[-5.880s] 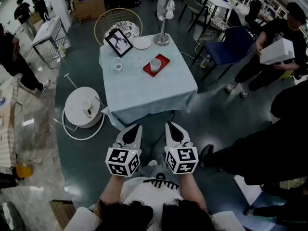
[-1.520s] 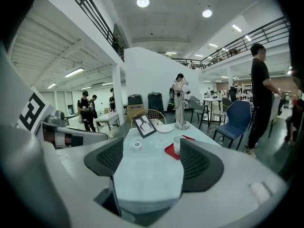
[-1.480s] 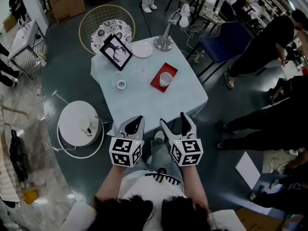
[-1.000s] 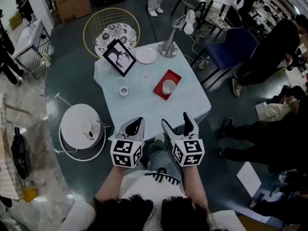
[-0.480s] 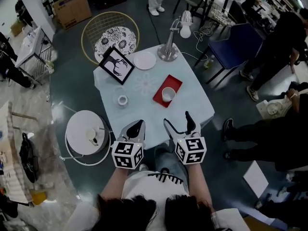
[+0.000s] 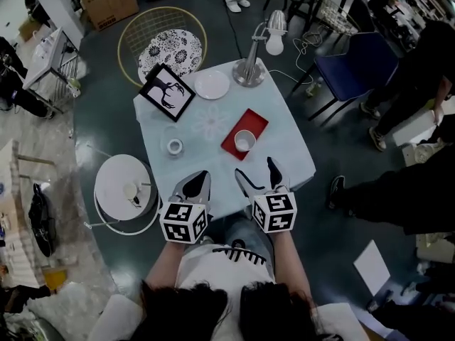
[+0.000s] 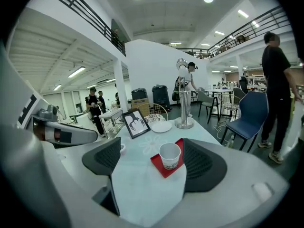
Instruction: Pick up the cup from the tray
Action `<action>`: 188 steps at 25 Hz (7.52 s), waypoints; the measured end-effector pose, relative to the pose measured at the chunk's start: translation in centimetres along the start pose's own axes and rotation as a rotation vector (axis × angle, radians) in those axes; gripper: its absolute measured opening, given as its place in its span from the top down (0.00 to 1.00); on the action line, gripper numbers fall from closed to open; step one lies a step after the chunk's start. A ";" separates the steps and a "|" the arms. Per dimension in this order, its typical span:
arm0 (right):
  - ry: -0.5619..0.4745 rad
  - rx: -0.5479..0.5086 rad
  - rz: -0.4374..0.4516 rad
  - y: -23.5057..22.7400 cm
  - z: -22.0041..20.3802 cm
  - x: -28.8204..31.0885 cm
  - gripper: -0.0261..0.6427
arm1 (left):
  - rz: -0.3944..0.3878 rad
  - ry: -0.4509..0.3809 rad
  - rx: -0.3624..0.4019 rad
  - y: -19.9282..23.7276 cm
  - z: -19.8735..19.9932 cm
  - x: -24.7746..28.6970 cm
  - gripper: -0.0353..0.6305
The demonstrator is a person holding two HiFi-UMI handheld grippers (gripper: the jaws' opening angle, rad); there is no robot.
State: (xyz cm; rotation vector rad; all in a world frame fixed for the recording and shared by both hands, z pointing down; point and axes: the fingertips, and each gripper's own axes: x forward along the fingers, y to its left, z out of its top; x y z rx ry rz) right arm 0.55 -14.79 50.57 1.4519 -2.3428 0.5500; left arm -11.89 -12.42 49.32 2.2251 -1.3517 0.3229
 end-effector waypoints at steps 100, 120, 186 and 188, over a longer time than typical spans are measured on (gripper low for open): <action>0.312 -0.010 -0.110 -20.7 -9.1 8.0 0.41 | 0.003 0.159 -0.094 -6.5 0.4 17.4 0.95; 0.141 0.006 -0.066 -20.2 -2.1 6.7 0.36 | -0.036 0.110 -0.081 -7.9 1.0 16.8 0.94; -0.165 -0.144 -0.157 6.1 2.1 -10.1 0.93 | -0.043 -0.155 0.014 -3.9 -2.1 -7.9 0.94; -0.168 -0.153 -0.162 6.7 2.1 -10.4 0.93 | -0.041 -0.155 0.011 -3.6 -2.4 -8.5 0.94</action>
